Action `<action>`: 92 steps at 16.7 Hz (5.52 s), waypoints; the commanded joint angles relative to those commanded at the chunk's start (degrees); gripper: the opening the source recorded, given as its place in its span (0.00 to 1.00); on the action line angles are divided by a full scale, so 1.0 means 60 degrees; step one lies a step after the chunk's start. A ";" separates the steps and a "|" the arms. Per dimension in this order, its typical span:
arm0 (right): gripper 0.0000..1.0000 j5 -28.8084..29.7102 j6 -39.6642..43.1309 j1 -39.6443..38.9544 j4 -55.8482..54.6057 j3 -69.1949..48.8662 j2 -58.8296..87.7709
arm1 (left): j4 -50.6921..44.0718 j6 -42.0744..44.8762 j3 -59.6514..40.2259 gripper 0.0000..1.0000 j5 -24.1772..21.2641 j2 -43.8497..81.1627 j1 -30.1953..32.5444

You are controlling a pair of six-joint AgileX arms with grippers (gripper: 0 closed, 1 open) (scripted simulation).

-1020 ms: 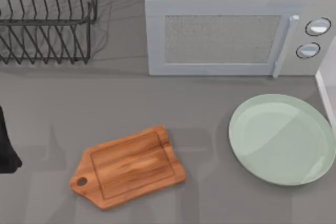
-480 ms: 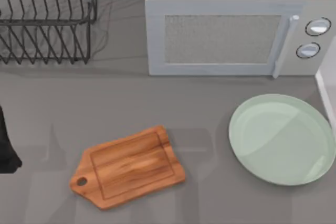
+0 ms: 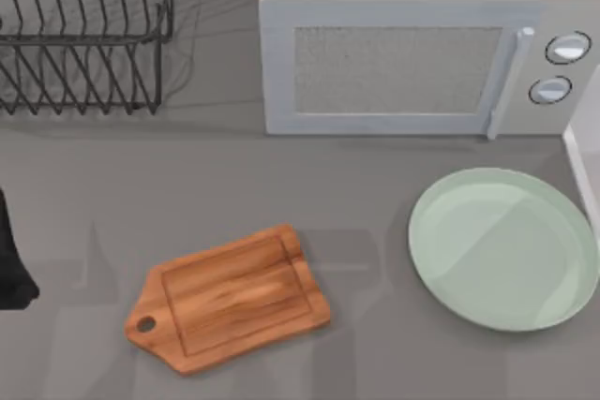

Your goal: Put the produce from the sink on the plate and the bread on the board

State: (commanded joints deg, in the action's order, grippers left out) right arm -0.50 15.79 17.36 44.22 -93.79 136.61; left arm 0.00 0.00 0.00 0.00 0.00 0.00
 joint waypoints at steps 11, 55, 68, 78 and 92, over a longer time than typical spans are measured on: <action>0.00 -0.0017 -0.0004 -0.0006 0.2131 -0.0864 -0.1207 | 0.0000 0.0000 0.0000 1.00 0.0000 0.0000 0.0000; 0.90 0.0088 -0.6313 -0.6438 0.4388 0.1242 -0.5138 | 0.0000 0.0000 0.0000 1.00 0.0000 0.0000 0.0000; 1.00 0.0079 -0.6245 -0.6402 0.4216 0.1494 -0.5430 | 0.0000 0.0000 0.0000 1.00 0.0000 0.0000 0.0000; 1.00 0.0079 -0.4940 -0.5141 0.0041 0.6683 -1.2091 | 0.0000 0.0000 0.0000 1.00 0.0000 0.0000 0.0000; 1.00 0.0085 -0.2699 -0.2946 -0.7168 1.5400 -2.2525 | 0.0000 0.0000 0.0000 1.00 0.0000 0.0000 0.0000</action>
State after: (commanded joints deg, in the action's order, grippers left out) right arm 0.01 -0.40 -0.32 1.22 -1.39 1.46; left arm 0.00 0.00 0.00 0.00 0.00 0.00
